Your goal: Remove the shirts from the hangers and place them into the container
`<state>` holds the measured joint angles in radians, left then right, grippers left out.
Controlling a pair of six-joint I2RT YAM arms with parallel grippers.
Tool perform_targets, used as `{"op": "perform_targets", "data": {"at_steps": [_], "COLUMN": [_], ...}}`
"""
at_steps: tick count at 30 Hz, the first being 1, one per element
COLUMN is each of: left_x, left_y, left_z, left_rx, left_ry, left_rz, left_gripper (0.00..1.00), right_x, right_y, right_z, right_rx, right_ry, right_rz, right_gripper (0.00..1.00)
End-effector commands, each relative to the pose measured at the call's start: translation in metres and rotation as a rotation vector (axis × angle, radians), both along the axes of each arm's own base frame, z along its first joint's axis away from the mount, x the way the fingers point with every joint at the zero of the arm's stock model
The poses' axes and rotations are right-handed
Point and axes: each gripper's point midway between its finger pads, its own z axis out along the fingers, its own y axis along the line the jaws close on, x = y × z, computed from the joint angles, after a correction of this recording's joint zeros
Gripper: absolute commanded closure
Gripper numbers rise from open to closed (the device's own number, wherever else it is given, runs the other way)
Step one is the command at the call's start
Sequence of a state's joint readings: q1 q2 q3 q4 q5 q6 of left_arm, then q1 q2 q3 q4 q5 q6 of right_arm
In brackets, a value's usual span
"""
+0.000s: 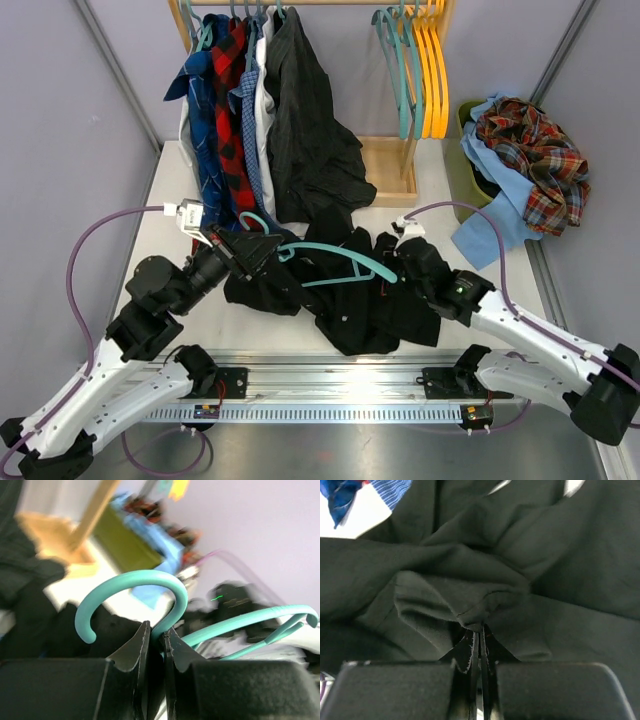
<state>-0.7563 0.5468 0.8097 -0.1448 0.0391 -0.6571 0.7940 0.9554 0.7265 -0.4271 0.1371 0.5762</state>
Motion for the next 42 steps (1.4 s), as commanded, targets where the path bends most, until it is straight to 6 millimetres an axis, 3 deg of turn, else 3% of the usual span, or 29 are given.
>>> {"op": "perform_targets", "data": {"at_steps": [1, 6, 9, 10, 12, 13, 15, 16, 17, 20, 23, 25, 26, 29, 32, 36, 42], "left_x": [-0.024, -0.021, -0.012, -0.006, -0.003, 0.002, 0.003, 0.004, 0.002, -0.006, -0.013, -0.015, -0.016, -0.018, -0.019, -0.016, -0.012], "left_y": [0.001, 0.021, 0.04, 0.039, 0.05, 0.049, 0.054, 0.053, 0.051, 0.044, 0.04, 0.042, 0.043, 0.04, 0.028, 0.01, -0.007], "left_z": [0.085, 0.102, 0.097, 0.081, 0.077, 0.053, 0.041, 0.02, 0.01, -0.028, -0.065, -0.085, -0.09, -0.099, -0.102, -0.103, -0.089], "left_rx": [-0.307, -0.453, -0.468, -0.404, -0.348, -0.245, -0.162, -0.062, -0.017, 0.129, 0.242, 0.31, 0.321, 0.35, 0.363, 0.359, 0.339], "left_ry": [-0.19, -0.208, -0.172, -0.13, -0.112, -0.061, -0.04, -0.007, 0.01, 0.066, 0.108, 0.129, 0.131, 0.124, 0.126, 0.128, 0.103], "left_rz": [-0.1, -0.03, 0.077, 0.112, 0.175, 0.203, 0.227, 0.231, 0.215, 0.151, 0.096, 0.084, 0.083, 0.053, -0.003, -0.066, -0.124], "left_gripper": [0.89, 0.89, 0.89, 0.89, 0.92, 0.95, 0.99, 1.0, 1.0, 1.0, 1.0, 1.0, 1.0, 1.0, 1.0, 1.0, 1.0], "right_x": [0.005, -0.004, -0.013, -0.014, -0.02, -0.02, -0.023, -0.025, -0.026, -0.034, -0.05, -0.06, -0.064, -0.075, -0.087, -0.111, -0.119], "right_y": [0.047, 0.067, 0.073, 0.071, 0.069, 0.068, 0.057, 0.055, 0.053, 0.034, 0.016, 0.003, -0.005, -0.018, -0.013, 0.016, 0.044], "right_z": [0.032, -0.002, -0.016, -0.02, -0.016, -0.007, 0.01, 0.019, 0.035, 0.078, 0.121, 0.131, 0.151, 0.171, 0.178, 0.178, 0.147], "right_rx": [0.175, 0.114, 0.061, 0.039, 0.015, 0.02, 0.013, 0.023, 0.04, 0.057, 0.093, 0.066, 0.094, 0.105, 0.142, 0.252, 0.296], "right_ry": [-0.087, -0.008, 0.023, 0.027, 0.017, 0.0, -0.036, -0.054, -0.083, -0.164, -0.24, -0.255, -0.297, -0.341, -0.347, -0.304, -0.209], "right_rz": [0.116, 0.168, 0.194, 0.192, 0.199, 0.198, 0.203, 0.209, 0.215, 0.237, 0.282, 0.31, 0.307, 0.337, 0.41, 0.585, 0.68], "right_gripper": [1.0, 1.0, 1.0, 1.0, 1.0, 1.0, 1.0, 0.88, 0.66, 0.45, 0.4, 0.39, 0.39, 0.39, 0.38, 0.39, 0.42]}}
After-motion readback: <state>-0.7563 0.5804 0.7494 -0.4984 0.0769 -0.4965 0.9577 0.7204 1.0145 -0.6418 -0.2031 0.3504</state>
